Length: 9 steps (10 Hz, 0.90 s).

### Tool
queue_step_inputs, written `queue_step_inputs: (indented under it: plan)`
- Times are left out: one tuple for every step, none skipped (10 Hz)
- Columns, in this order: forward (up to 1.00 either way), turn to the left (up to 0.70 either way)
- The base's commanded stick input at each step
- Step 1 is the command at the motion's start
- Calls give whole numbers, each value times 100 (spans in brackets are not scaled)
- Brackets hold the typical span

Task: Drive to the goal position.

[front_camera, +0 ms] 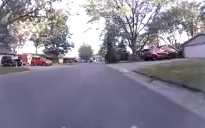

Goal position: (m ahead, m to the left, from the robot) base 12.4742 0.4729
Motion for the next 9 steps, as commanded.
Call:
queue_step_inputs:
  plan:
    - [100,0]
    - [100,0]
    - [100,0]
    - [100,0]
    - [100,0]
    - [100,0]
    - [100,0]
    - [100,0]
    - [100,0]
